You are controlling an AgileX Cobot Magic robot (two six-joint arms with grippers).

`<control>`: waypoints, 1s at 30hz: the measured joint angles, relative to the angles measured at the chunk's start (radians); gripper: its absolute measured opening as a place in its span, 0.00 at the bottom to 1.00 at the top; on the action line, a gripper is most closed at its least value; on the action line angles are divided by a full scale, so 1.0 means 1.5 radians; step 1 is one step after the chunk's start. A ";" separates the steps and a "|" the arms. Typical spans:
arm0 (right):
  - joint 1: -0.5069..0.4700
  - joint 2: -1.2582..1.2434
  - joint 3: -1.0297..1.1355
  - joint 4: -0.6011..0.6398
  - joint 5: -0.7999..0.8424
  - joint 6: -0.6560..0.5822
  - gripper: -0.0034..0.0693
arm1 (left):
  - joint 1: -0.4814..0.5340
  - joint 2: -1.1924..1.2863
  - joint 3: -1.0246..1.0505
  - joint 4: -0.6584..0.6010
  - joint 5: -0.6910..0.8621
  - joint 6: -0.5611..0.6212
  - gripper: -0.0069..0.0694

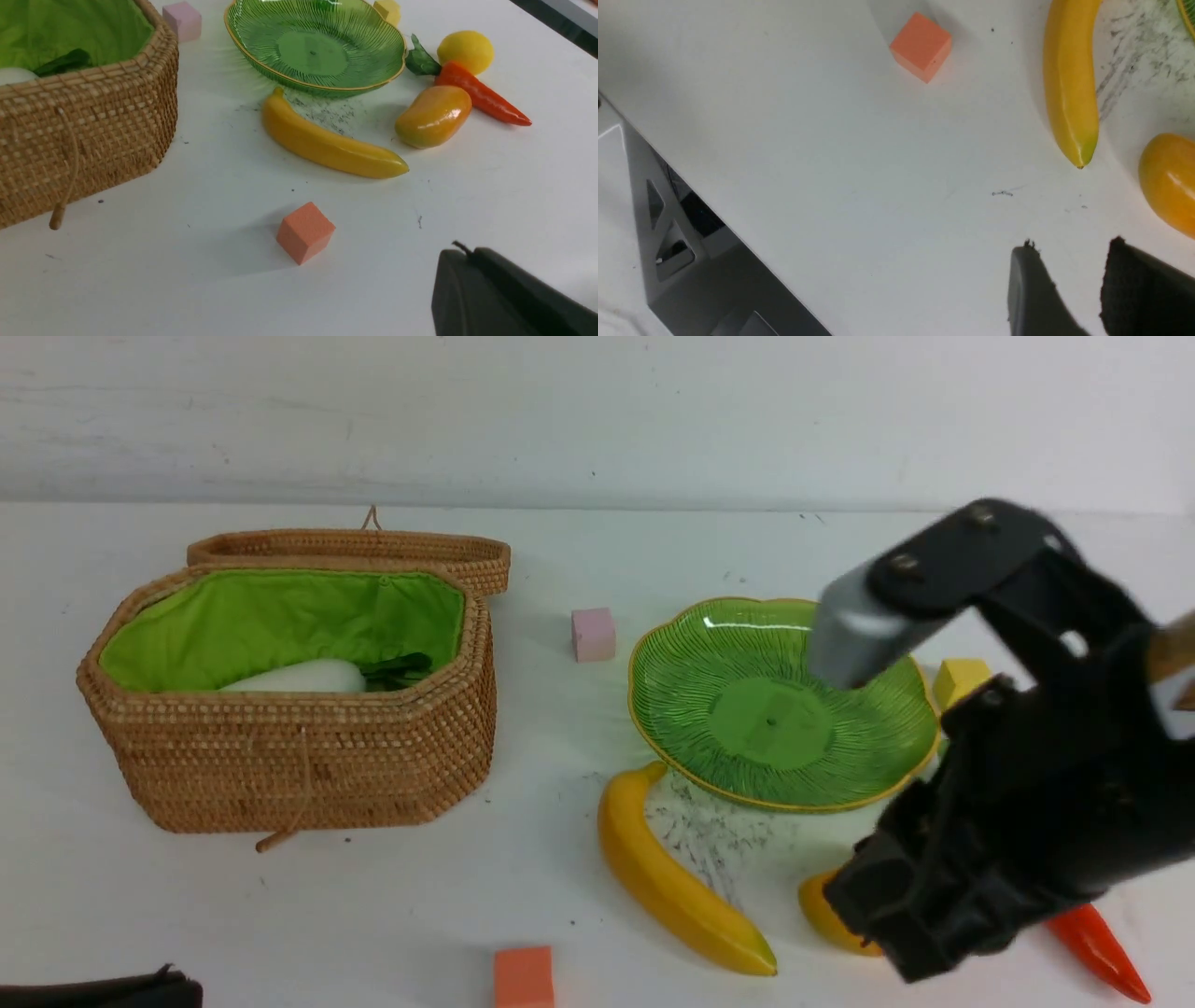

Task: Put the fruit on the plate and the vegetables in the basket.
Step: Use the right arm to grab a banana and put it into the right plate

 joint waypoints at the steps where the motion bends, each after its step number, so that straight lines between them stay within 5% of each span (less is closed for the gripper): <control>1: 0.000 0.026 -0.009 0.000 -0.002 0.000 0.37 | 0.000 0.000 0.000 0.000 0.003 0.000 0.07; 15: -0.103 0.356 -0.102 0.054 -0.067 -0.059 0.40 | 0.000 0.000 0.000 0.000 0.024 0.049 0.07; 26: -0.104 0.440 -0.106 0.070 -0.211 -0.107 0.70 | 0.000 0.000 -0.001 -0.001 0.026 0.055 0.07; 30: -0.104 0.471 -0.106 0.070 -0.227 -0.131 0.75 | 0.000 0.000 -0.001 -0.008 0.026 0.058 0.07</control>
